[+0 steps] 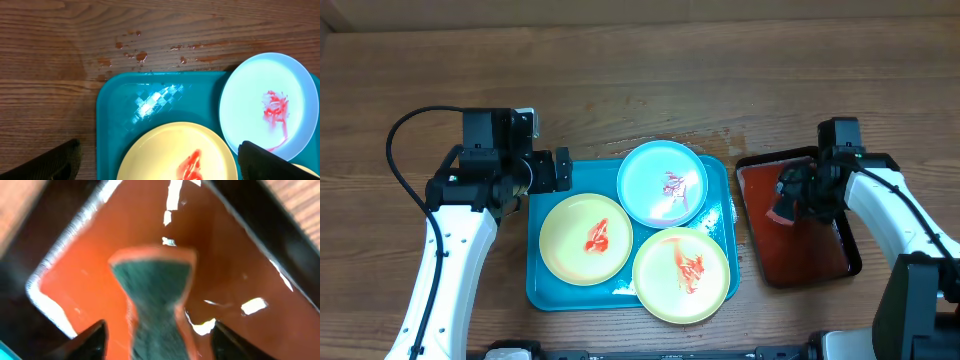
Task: Clean dirty plates on tray and stack at the side
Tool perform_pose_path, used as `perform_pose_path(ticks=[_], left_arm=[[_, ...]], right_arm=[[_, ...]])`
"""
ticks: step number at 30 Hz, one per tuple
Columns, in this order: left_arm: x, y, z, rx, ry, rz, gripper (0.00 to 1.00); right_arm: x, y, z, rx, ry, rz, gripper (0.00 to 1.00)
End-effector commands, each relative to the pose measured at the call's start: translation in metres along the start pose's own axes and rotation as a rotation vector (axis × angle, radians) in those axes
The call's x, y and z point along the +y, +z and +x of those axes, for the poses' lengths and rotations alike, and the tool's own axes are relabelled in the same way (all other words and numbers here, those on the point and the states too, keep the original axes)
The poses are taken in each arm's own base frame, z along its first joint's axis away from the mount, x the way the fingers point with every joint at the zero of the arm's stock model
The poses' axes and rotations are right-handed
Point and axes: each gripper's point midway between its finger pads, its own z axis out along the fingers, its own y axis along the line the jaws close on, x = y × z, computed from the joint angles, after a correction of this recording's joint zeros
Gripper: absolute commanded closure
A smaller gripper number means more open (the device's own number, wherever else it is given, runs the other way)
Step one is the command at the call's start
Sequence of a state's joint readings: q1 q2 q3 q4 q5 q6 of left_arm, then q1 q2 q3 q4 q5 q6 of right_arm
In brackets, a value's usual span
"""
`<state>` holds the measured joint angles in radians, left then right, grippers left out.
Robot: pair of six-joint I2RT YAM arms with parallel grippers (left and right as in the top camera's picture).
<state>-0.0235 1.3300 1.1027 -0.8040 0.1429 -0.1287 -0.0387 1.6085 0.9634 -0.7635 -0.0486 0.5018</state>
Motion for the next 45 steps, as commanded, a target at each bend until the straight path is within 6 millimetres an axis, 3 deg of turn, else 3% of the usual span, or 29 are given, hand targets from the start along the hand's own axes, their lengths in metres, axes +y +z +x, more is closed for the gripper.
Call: perform_pose_path(ticks=[1, 5, 15, 20, 22, 28, 32, 40, 45], left_arm=[[-0.001, -0.004, -0.010, -0.021, -0.013, 0.009, 0.00], [-0.001, -0.004, -0.010, -0.021, -0.013, 0.009, 0.00], [-0.001, -0.004, -0.010, -0.022, -0.013, 0.009, 0.00], [-0.001, -0.004, -0.010, -0.021, -0.013, 0.009, 0.00], [-0.001, -0.004, -0.010, -0.021, -0.014, 0.009, 0.00], [-0.001, -0.004, -0.010, -0.021, -0.014, 0.009, 0.00], [-0.001, -0.004, -0.010, -0.021, -0.014, 0.010, 0.00], [-0.001, -0.004, -0.010, -0.021, -0.013, 0.010, 0.00], [-0.001, -0.004, -0.010, -0.021, -0.013, 0.010, 0.00]], right_arm=[[0.009, -0.004, -0.011, -0.037, -0.004, -0.034, 0.40], [0.010, 0.003, -0.007, -0.010, 0.001, -0.036, 0.48], [0.005, 0.022, 0.003, 0.058, 0.011, -0.013, 0.56], [0.001, 0.031, 0.008, 0.086, 0.026, 0.005, 0.76], [0.001, 0.031, 0.007, 0.085, 0.026, 0.005, 0.96], [0.001, 0.029, 0.009, 0.093, 0.029, 0.011, 0.96], [0.002, 0.012, 0.007, 0.107, 0.030, 0.028, 0.96], [0.021, -0.074, -0.028, -0.079, -0.026, -0.033, 0.96], [0.017, -0.103, -0.038, -0.201, -0.110, -0.010, 0.96]])
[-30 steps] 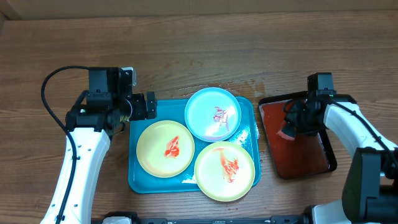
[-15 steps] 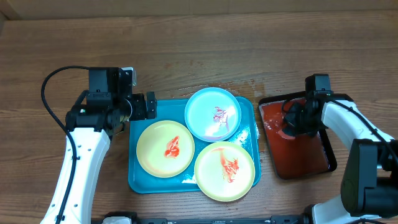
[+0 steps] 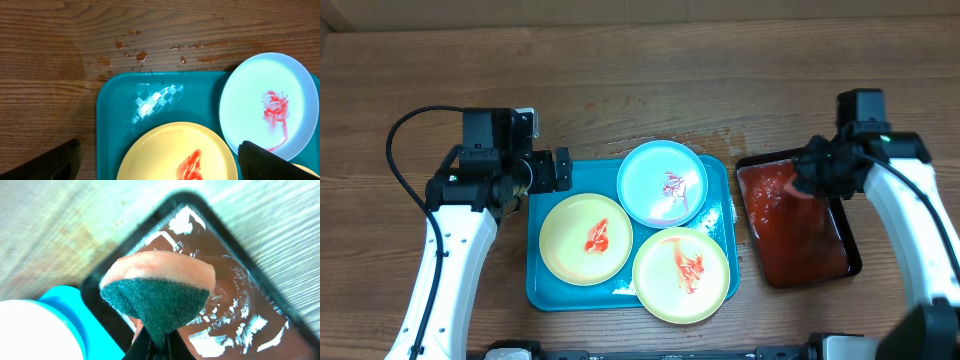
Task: Clean dirty plates on tray and stack at the side
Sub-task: 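Lift the sponge out of the soapy water with the right gripper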
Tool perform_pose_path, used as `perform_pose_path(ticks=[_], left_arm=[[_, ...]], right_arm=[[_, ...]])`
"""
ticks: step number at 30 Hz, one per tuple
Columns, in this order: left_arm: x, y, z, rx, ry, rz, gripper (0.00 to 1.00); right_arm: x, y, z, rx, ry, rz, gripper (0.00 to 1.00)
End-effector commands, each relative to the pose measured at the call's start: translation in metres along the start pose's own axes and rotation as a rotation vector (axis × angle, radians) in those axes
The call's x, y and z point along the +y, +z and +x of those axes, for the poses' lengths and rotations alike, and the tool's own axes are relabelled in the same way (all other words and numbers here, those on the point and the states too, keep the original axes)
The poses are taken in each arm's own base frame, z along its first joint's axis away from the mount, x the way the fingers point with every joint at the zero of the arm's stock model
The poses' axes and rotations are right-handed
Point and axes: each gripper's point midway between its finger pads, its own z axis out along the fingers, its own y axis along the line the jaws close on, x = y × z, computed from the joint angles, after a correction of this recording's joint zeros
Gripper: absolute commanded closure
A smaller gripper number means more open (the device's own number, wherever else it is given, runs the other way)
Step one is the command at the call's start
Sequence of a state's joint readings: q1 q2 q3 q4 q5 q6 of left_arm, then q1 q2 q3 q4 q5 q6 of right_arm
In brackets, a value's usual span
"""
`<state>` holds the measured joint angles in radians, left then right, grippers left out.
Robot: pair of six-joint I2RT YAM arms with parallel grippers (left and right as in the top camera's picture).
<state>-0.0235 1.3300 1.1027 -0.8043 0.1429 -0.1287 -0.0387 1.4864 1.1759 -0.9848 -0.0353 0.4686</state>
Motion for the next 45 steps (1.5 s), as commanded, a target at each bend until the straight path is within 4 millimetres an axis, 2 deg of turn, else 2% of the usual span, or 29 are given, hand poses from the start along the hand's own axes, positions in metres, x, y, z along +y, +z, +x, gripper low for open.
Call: perform_pose_path(ticks=[1, 3, 7, 11, 19, 45], left_arm=[[-0.001, -0.004, -0.010, -0.022, -0.013, 0.010, 0.00], [-0.001, -0.004, -0.010, -0.022, -0.014, 0.010, 0.00], [-0.001, -0.004, -0.010, -0.022, -0.013, 0.011, 0.00], [-0.001, -0.004, -0.010, -0.022, -0.014, 0.011, 0.00], [-0.001, -0.004, -0.010, -0.021, -0.014, 0.011, 0.00], [-0.001, -0.004, -0.010, -0.021, -0.014, 0.011, 0.00]], right_arm=[[-0.006, -0.023, -0.016, -0.121, -0.089, 0.059, 0.96], [-0.008, -0.030, -0.019, -0.166, -0.109, 0.097, 0.96], [0.001, -0.044, -0.021, -0.266, -0.173, 0.163, 0.96], [0.012, -0.053, -0.015, -0.342, -0.228, 0.238, 0.96], [-0.006, -0.080, -0.002, -0.515, -0.130, 0.466, 0.96], [-0.002, -0.083, -0.006, -0.556, -0.117, 0.462, 0.96]])
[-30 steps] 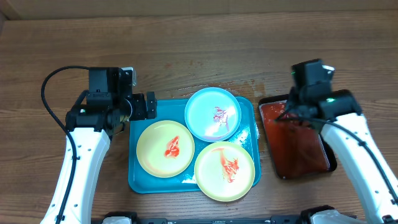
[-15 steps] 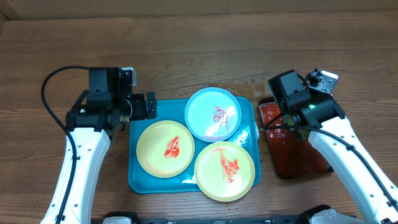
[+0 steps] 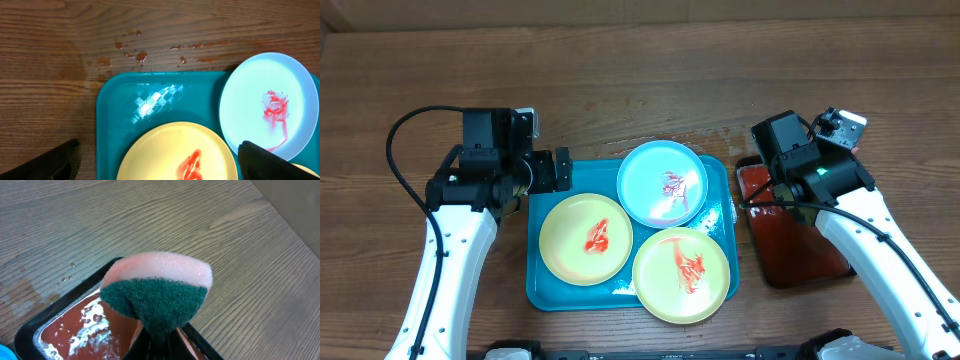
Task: Clean dirty plates on tray and stack at the side
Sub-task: 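Lift the sponge out of the soapy water with the right gripper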
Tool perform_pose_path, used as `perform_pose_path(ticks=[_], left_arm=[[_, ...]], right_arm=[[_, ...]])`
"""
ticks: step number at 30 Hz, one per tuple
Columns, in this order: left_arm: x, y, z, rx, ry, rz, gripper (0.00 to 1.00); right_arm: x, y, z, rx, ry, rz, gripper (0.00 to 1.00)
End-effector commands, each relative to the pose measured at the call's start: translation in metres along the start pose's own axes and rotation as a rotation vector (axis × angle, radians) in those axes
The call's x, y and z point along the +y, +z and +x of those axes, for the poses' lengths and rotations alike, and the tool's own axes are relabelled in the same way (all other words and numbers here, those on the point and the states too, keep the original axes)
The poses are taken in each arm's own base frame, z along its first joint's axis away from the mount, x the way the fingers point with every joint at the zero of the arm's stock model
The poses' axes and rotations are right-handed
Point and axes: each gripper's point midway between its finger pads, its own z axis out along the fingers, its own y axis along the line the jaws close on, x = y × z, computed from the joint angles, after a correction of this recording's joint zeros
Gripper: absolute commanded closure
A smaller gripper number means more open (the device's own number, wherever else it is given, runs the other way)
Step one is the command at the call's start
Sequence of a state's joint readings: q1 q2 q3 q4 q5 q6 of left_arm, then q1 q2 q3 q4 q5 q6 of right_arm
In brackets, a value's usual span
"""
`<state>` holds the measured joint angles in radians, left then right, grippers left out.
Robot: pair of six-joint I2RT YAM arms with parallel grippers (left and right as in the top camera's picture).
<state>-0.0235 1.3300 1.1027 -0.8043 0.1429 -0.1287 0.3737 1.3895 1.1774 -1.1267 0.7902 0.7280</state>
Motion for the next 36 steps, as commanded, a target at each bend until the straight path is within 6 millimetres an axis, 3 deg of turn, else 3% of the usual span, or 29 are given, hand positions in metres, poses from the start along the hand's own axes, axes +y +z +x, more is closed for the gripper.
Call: perform_pose_path(ticks=[1, 36], left_arm=[[-0.0012, -0.0044, -0.0099, -0.021, -0.014, 0.011, 0.00], [-0.0035, -0.0044, -0.0075, -0.011, -0.015, 0.024, 0.00]], right_arm=[[-0.0050, -0.0084, -0.0120, -0.046, 0.038, -0.002, 0.96], [-0.0036, -0.0084, -0.0104, -0.037, 0.037, -0.011, 0.96]])
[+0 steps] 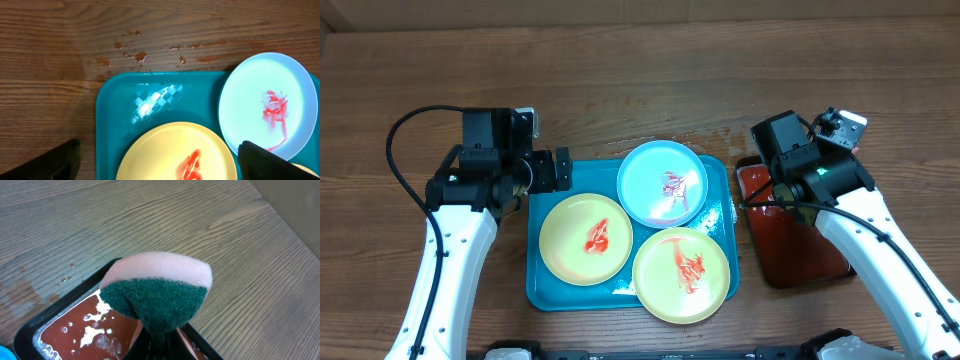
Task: Clean dirty plates on tray and stack at the side
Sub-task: 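Lift the sponge out of the soapy water with the right gripper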
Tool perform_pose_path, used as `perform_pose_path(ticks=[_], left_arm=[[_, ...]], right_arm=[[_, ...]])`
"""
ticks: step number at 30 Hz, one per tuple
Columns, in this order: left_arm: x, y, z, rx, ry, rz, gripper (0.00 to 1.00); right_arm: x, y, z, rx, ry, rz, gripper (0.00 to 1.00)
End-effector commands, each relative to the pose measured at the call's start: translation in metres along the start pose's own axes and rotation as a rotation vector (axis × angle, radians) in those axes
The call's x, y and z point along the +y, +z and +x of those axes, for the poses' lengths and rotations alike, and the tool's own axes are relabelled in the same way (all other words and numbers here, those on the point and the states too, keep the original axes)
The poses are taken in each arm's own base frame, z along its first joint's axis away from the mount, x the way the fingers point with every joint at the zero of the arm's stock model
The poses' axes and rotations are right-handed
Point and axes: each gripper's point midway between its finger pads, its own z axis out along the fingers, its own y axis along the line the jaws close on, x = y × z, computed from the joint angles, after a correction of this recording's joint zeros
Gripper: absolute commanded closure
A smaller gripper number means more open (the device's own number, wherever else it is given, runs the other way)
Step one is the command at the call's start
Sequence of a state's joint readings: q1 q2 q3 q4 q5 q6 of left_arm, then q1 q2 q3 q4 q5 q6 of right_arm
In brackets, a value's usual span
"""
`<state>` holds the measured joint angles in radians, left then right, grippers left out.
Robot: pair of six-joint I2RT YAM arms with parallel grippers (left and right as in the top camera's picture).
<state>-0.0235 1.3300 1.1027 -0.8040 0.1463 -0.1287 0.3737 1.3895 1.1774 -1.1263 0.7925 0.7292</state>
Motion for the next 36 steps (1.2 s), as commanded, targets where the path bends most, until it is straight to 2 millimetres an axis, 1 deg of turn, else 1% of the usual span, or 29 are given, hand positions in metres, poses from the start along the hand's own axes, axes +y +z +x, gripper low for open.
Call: perform_pose_path(ticks=[1, 12, 13, 14, 15, 16, 17, 18, 19, 20, 21, 27, 28, 29, 30, 31, 32, 33, 36], left_arm=[[-0.003, -0.004, -0.007, -0.009, -0.015, 0.020, 0.00], [-0.002, -0.004, -0.008, -0.012, -0.011, 0.017, 0.00], [-0.002, -0.004, -0.008, -0.012, -0.011, 0.017, 0.03], [-0.002, -0.004, -0.008, -0.012, -0.011, 0.017, 0.11], [-0.002, -0.004, -0.008, -0.013, -0.011, 0.017, 0.23], [-0.002, -0.004, -0.008, -0.013, -0.011, 0.017, 0.28], [-0.002, -0.004, -0.008, -0.012, -0.011, 0.017, 0.28], [-0.002, -0.004, -0.008, -0.012, -0.011, 0.017, 0.33], [-0.002, -0.004, -0.008, -0.012, -0.012, 0.018, 0.29], [-0.003, -0.004, -0.007, -0.011, -0.012, 0.024, 0.09], [-0.005, -0.004, -0.007, -0.009, -0.011, 0.034, 0.00], [-0.014, -0.004, -0.007, -0.005, -0.010, 0.088, 0.00], [-0.014, -0.004, -0.007, -0.006, -0.010, 0.088, 0.02], [-0.013, -0.003, -0.009, -0.011, -0.009, 0.082, 0.15], [-0.012, -0.003, -0.010, -0.015, -0.009, 0.076, 0.04], [-0.009, -0.002, -0.012, -0.022, -0.009, 0.058, 0.00], [-0.007, -0.001, -0.012, -0.020, -0.010, 0.049, 0.09], [-0.007, -0.001, -0.011, -0.016, -0.011, 0.048, 0.12], [-0.007, -0.001, -0.009, -0.007, -0.015, 0.047, 0.12]], right_arm=[[-0.003, -0.008, -0.010, -0.035, 0.036, -0.012, 0.96], [-0.003, -0.008, -0.010, -0.032, 0.035, -0.014, 0.96], [-0.003, -0.008, -0.010, -0.032, 0.035, -0.014, 0.96], [-0.003, -0.008, -0.010, -0.032, 0.034, -0.014, 0.96], [-0.003, -0.008, -0.010, -0.032, 0.035, -0.014, 0.96], [-0.003, -0.008, -0.010, -0.032, 0.034, -0.014, 0.96], [-0.003, -0.008, -0.010, -0.032, 0.034, -0.014, 0.96], [-0.003, -0.008, -0.009, -0.032, 0.034, -0.014, 0.96], [-0.003, -0.008, -0.010, -0.032, 0.034, -0.014, 0.96], [-0.003, -0.008, -0.010, -0.032, 0.034, -0.014, 0.96], [-0.003, -0.008, -0.010, -0.032, 0.034, -0.014, 0.96], [-0.003, -0.008, -0.009, -0.029, 0.032, -0.014, 0.96], [-0.003, -0.008, -0.008, -0.026, 0.031, -0.016, 0.96], [-0.002, -0.008, -0.008, -0.022, 0.030, -0.019, 0.96], [-0.002, -0.008, -0.007, -0.020, 0.030, -0.021, 0.96], [-0.002, -0.008, -0.007, -0.019, 0.030, -0.022, 0.96], [-0.002, -0.008, -0.007, -0.019, 0.030, -0.022, 0.96], [-0.002, -0.008, -0.007, -0.019, 0.030, -0.022, 0.96], [-0.002, -0.008, -0.007, -0.019, 0.031, -0.022, 0.96]])
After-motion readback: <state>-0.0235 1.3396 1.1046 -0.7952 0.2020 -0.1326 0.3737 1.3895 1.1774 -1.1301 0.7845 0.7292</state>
